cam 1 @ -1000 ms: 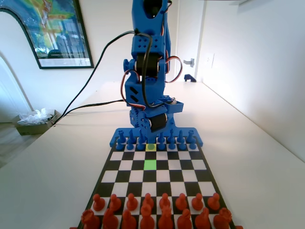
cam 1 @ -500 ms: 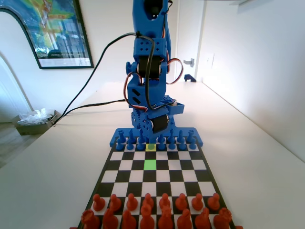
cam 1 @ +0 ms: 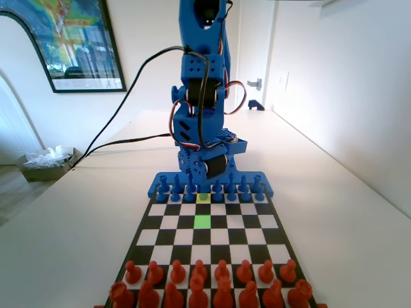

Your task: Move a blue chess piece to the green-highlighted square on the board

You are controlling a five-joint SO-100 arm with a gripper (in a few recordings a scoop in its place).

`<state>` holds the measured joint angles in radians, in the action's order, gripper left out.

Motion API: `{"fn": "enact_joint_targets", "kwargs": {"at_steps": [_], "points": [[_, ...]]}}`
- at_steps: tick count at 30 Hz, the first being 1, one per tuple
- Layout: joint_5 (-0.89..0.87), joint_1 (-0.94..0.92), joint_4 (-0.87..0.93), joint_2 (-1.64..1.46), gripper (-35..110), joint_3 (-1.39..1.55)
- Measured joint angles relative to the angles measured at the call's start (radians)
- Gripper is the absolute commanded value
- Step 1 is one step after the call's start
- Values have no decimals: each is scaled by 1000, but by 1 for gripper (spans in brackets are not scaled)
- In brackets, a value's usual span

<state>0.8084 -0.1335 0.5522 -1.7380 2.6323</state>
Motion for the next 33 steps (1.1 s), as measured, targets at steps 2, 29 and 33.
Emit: {"fn": "enact_joint_targets", "kwargs": {"at_steps": [2,29,33], "points": [[-6,0,32,0,1,-32],[-35,18,181,319,1,-471],[-26,18,149,333,1,-472]]}}
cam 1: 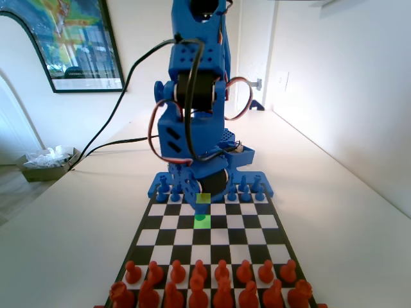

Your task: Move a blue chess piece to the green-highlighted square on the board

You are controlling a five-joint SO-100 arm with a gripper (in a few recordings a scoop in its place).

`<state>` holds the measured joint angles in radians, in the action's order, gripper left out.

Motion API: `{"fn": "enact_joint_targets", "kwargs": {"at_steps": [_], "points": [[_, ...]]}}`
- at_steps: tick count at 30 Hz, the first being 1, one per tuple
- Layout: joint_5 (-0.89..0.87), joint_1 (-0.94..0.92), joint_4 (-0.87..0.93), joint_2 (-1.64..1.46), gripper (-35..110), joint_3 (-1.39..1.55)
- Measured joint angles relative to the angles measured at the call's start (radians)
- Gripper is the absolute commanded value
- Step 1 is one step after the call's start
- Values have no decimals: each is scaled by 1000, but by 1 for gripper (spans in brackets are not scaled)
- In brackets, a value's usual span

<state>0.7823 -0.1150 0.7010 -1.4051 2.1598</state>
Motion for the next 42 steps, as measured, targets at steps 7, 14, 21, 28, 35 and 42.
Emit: {"fn": "enact_joint_targets", "kwargs": {"at_steps": [7,14,21,28,35,42], "points": [[0,8,-29,26,2,0],[0,25,-58,26,8,15],[17,20,-91,26,10,58],[32,14,-91,25,11,80],[32,-3,52,-78,11,48],[26,5,204,-198,11,-8]]}}
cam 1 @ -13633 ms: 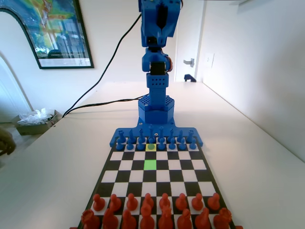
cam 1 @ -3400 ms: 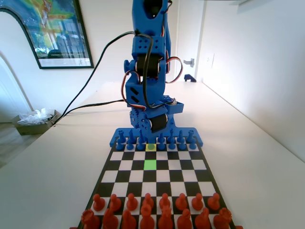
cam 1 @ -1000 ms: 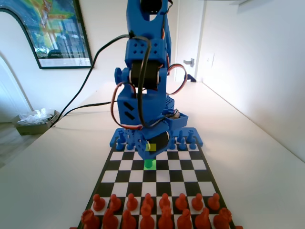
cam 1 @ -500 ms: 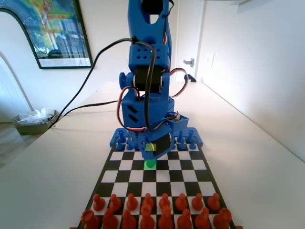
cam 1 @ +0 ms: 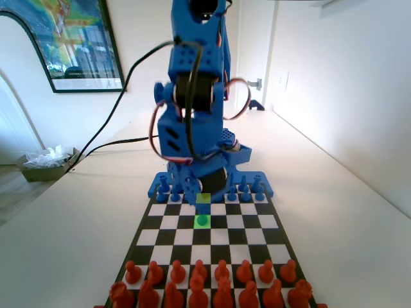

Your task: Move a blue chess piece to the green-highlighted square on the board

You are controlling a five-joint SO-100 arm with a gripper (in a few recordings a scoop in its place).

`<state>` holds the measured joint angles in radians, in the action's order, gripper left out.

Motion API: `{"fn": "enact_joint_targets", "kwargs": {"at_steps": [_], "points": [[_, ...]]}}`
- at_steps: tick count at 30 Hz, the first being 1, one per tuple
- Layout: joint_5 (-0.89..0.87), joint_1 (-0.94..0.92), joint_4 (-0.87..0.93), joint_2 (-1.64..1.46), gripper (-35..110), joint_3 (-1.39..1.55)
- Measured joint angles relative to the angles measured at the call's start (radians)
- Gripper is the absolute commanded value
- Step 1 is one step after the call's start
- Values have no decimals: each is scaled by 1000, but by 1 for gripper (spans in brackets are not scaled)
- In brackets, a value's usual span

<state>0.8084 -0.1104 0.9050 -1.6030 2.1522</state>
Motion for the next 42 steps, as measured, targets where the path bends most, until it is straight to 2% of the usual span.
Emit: {"fn": "enact_joint_targets", "kwargs": {"at_steps": [10,19,25,36,42], "points": [[72,23,233,-342,1,20],[334,109,572,-747,1,34],[511,152,747,-865,1,-8],[781,160,834,-1069,1,-44],[839,192,836,-1135,1,-37]]}}
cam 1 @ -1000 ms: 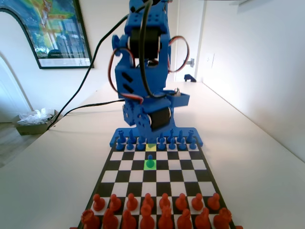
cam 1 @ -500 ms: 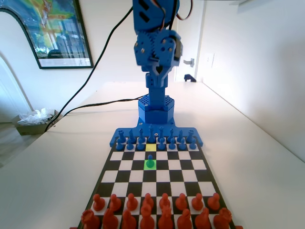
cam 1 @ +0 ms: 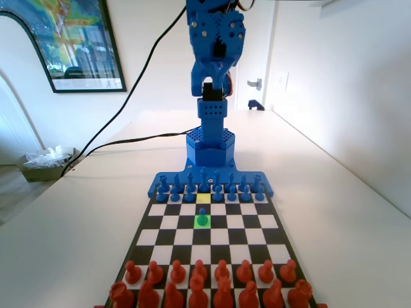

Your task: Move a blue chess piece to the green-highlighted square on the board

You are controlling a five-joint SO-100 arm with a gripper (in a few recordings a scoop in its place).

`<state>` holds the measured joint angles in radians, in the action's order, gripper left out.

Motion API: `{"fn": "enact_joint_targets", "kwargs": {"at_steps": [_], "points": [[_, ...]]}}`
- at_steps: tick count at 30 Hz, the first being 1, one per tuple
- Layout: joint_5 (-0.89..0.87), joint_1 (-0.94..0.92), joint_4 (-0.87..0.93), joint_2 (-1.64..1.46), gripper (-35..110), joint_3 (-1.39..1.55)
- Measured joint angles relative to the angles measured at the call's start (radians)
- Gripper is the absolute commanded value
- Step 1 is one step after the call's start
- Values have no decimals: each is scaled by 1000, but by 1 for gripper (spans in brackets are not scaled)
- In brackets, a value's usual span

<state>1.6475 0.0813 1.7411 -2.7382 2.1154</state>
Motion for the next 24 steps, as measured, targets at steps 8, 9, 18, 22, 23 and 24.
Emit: {"fn": "enact_joint_targets", "kwargs": {"at_steps": [8,9,18,22,23,24], "points": [[28,-3,-77,-48,1,58],[34,-3,-87,-49,1,60],[58,-3,-118,-104,1,61],[60,-2,-123,-140,1,61],[60,-2,-123,-149,1,61],[60,-3,-123,-160,2,61]]}}
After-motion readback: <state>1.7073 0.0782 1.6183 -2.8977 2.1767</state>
